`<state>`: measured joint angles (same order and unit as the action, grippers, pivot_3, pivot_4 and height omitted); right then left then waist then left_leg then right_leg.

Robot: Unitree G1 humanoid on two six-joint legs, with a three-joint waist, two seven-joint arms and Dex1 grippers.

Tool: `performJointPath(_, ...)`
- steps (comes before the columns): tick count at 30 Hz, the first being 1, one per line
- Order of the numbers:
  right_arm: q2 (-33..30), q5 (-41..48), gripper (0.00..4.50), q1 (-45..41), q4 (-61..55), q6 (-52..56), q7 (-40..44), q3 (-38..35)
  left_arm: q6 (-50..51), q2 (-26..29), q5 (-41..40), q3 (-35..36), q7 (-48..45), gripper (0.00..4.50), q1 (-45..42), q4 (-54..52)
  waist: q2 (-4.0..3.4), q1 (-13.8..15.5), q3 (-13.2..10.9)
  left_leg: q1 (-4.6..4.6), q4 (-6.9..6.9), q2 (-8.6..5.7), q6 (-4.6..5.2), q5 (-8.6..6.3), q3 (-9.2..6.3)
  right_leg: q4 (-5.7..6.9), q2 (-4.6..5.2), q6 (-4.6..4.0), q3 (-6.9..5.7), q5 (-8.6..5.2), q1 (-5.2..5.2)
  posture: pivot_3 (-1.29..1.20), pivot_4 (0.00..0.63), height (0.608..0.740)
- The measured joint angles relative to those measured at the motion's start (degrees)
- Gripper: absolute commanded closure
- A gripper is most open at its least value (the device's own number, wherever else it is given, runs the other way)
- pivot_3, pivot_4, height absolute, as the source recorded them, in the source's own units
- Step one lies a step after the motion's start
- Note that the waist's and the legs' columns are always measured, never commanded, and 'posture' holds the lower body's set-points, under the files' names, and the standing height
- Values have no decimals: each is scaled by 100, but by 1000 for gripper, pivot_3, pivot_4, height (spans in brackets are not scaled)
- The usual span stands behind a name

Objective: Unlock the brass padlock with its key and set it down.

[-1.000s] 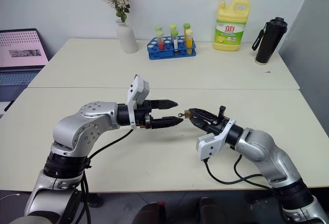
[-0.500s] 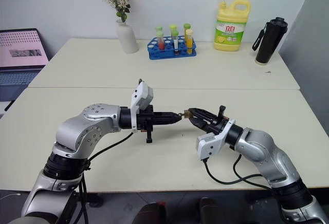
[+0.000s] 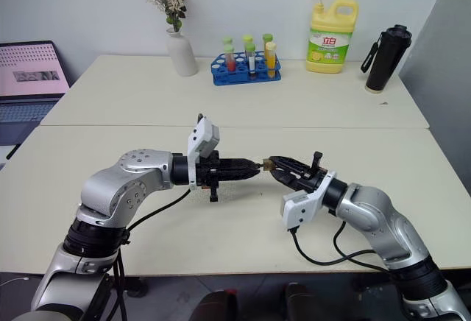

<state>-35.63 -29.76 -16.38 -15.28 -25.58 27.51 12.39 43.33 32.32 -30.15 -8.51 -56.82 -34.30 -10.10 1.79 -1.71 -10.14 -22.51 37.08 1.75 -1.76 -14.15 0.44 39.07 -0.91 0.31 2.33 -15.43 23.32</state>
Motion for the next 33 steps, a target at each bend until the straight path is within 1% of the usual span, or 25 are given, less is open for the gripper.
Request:
performJointPath(4,-3,5,3558,0,0,-2,13,0,273,-4,-270,229,3,2957,-39,1,0,1,0,0,0,1,0,0,-1,0,0,0,-2,0,0,0,150,740)
performJointPath(8,-3,12,3558,-1,0,-12,27,9,303,-122,-290,211,111,2957,-119,1,0,4,0,-1,2,-2,0,0,0,0,1,0,0,0,-1,0,150,740)
performJointPath(15,-13,67,3558,0,0,-15,76,9,370,-126,-291,156,105,2957,-118,-1,0,0,0,0,1,-1,0,0,-2,0,1,0,-1,0,-1,0,150,740)
performJointPath(18,-13,73,3558,0,0,-15,80,9,370,-127,-289,138,106,3529,-117,-1,0,0,0,0,1,-1,0,0,-2,0,1,0,0,0,-1,0,150,740)
performJointPath(21,-15,77,3558,0,0,-9,83,6,368,-161,-301,133,95,4470,-117,-2,0,1,0,0,1,-1,0,0,-2,1,1,0,-1,0,-1,0,150,740)
performJointPath(29,-30,145,3558,0,5,2,112,-7,303,-192,-287,101,20,4500,-117,-6,0,1,0,0,2,-1,0,0,-2,1,1,0,0,0,-1,0,150,740)
performJointPath(33,-19,192,3558,-1,5,2,142,7,-114,-72,-72,-26,-154,4500,-84,-39,0,1,0,0,1,-1,0,0,-1,1,1,0,0,0,-1,0,150,740)
